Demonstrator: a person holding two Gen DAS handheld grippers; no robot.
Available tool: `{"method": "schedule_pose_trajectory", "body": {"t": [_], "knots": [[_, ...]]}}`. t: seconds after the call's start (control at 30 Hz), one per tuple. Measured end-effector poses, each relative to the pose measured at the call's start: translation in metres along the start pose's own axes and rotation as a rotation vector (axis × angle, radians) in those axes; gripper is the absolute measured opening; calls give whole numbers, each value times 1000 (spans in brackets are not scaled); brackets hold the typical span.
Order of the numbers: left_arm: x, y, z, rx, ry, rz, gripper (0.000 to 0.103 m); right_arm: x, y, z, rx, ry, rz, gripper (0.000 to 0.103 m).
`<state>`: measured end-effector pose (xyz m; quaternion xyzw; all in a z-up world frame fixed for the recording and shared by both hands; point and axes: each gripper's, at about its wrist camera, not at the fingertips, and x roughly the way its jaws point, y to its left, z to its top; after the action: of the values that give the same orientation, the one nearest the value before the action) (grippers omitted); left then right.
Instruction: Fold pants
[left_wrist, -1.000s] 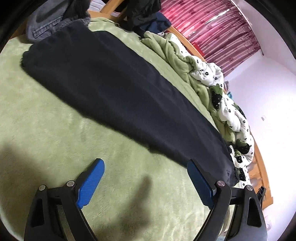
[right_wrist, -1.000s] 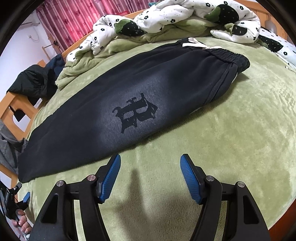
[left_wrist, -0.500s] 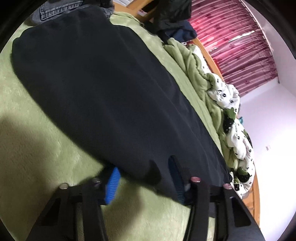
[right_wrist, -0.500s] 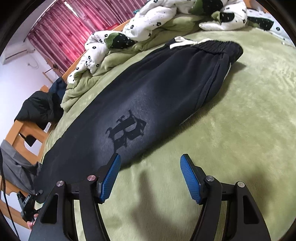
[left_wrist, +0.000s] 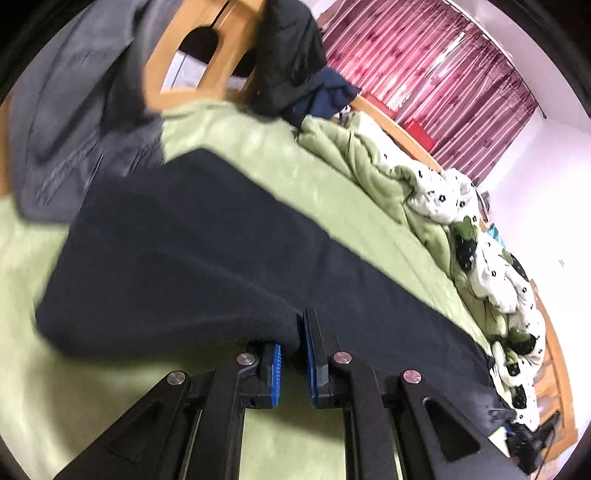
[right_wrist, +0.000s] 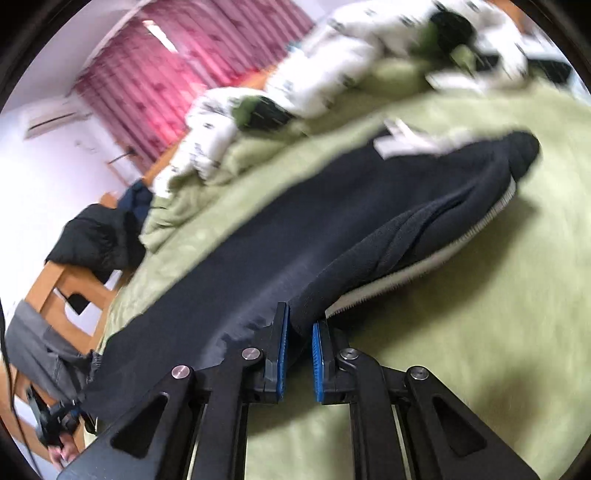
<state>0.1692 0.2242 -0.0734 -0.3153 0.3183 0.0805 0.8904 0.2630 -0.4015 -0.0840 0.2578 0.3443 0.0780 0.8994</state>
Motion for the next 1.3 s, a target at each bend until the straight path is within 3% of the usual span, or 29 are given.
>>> {"method": "schedule_pose_trajectory", "body": {"t": [0.1, 0.27, 0.37, 0.47, 0.5, 0.57, 0.73, 0.87, 0.97, 1.03, 1.13, 1.3], "knots": [[25, -16, 27, 23, -36, 32, 11, 18, 18, 40, -36, -19, 51, 11], [88, -48, 63, 120, -74, 139, 11, 71, 47, 82, -131, -49, 4, 11], [133, -58, 75, 151, -46, 176, 11, 128, 57, 101, -147, -21, -55, 12], [177, -64, 77, 197, 0, 261, 11, 182, 50, 105, -131, 30, -114, 20], [188, -67, 78, 222, 17, 311, 16, 194, 48, 105, -131, 48, -138, 22], [191, -70, 76, 246, 43, 331, 23, 207, 48, 104, -151, 74, -181, 23], [150, -78, 67, 213, 22, 240, 68, 163, 55, 90, -190, 68, -164, 41], [103, -79, 40, 236, 39, 218, 70, 104, 50, 59, -265, 90, -169, 49], [75, -57, 11, 168, 98, 167, 70, 64, 32, 31, -276, 108, -181, 53], [59, -34, -12, 85, 138, 94, 70, 41, 9, 11, -225, 118, -185, 59], [47, -7, -45, 16, 165, 59, 70, 29, -24, -10, -124, 148, -170, 60], [58, 22, -58, -100, 177, 11, 70, 43, -65, -17, 81, 174, -100, 60]]}}
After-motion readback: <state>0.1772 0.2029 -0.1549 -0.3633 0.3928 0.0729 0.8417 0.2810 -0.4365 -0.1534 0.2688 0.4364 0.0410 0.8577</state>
